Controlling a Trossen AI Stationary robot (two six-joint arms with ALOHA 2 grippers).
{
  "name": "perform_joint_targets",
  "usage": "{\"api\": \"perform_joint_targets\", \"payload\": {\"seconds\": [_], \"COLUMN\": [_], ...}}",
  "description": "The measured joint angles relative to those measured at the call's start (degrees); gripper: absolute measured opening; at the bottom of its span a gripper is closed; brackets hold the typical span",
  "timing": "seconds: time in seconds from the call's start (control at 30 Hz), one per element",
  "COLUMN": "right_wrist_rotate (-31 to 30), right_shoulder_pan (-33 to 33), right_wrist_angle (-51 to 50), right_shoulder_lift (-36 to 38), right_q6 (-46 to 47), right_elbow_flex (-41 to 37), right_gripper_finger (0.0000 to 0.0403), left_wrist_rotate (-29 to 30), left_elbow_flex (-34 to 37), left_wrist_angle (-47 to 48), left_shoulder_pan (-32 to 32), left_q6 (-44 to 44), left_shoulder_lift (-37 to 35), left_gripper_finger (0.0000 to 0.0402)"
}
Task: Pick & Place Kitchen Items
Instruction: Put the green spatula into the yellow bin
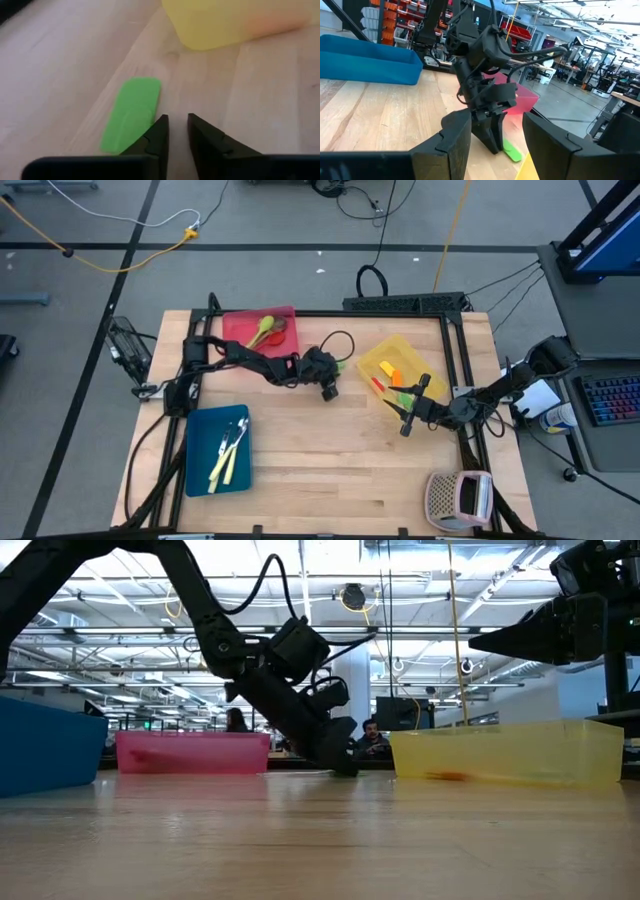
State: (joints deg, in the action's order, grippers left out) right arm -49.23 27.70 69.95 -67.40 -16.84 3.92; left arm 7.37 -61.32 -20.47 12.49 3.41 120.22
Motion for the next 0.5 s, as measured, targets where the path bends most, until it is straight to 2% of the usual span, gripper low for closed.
{"api": "perform_joint_targets", "payload": {"seconds": [0.13, 0.37, 0.5], "right_wrist_rotate": [0.00, 0.02, 0.04], "right_shoulder_pan": [-0.01, 0.00, 0.00], "right_wrist_angle": [-0.08, -0.37, -0.36], "right_shoulder_lift": [0.00, -0.02, -0.02], "right_q6": [0.74, 0.75, 0.77], "right_elbow_flex": [-0.01, 0.00, 0.00], "right_gripper_finger": [0.0171, 0.0171, 0.0171], "left_wrist_rotate": [4.40, 4.75, 6.19], "left_elbow_flex": [0.24, 0.12, -0.07], "left_wrist_angle": [0.61, 2.92, 1.72], "left_shoulder_pan": [-0.81, -1.40, -0.91], "left_q6": [-2.66, -7.98, -12.12], "left_shoulder_lift": [-1.76, -5.23, -6.16], "left_gripper_finger": [0.0106, 0.0177, 0.0202]}}
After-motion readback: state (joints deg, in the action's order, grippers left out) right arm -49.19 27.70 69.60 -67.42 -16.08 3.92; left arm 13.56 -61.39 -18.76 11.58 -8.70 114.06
